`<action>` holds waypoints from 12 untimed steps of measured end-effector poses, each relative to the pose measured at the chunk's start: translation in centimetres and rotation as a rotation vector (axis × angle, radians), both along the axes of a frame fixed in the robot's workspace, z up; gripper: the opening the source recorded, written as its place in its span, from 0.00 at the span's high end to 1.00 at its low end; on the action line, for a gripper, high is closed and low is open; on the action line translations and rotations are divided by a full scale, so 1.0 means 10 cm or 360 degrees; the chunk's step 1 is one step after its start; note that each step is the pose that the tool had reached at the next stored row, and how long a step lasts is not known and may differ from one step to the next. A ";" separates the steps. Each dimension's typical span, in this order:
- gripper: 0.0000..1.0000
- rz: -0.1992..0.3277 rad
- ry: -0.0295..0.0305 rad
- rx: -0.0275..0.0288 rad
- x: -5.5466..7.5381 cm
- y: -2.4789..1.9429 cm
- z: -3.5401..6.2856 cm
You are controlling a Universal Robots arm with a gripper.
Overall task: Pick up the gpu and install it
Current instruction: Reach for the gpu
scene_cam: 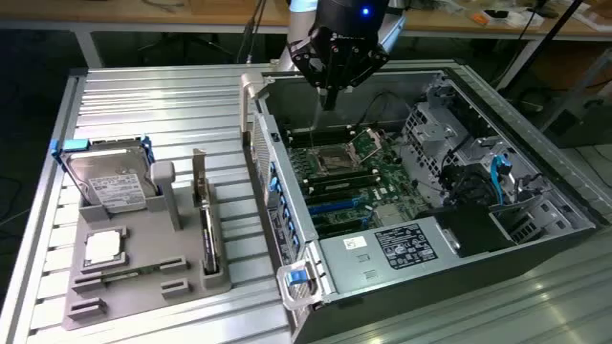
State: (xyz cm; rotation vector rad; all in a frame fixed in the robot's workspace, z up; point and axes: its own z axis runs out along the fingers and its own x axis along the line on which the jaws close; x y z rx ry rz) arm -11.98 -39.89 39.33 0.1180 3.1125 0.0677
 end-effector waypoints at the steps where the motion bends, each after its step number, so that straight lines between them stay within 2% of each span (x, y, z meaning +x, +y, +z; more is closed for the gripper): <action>1: 0.89 0.0000 0.00000 0.00001 0.00 0.000 0.000; 3: 0.89 0.0000 0.00000 0.00001 0.04 0.000 0.000; 12: 0.89 0.0000 0.00000 0.00001 0.04 0.000 0.000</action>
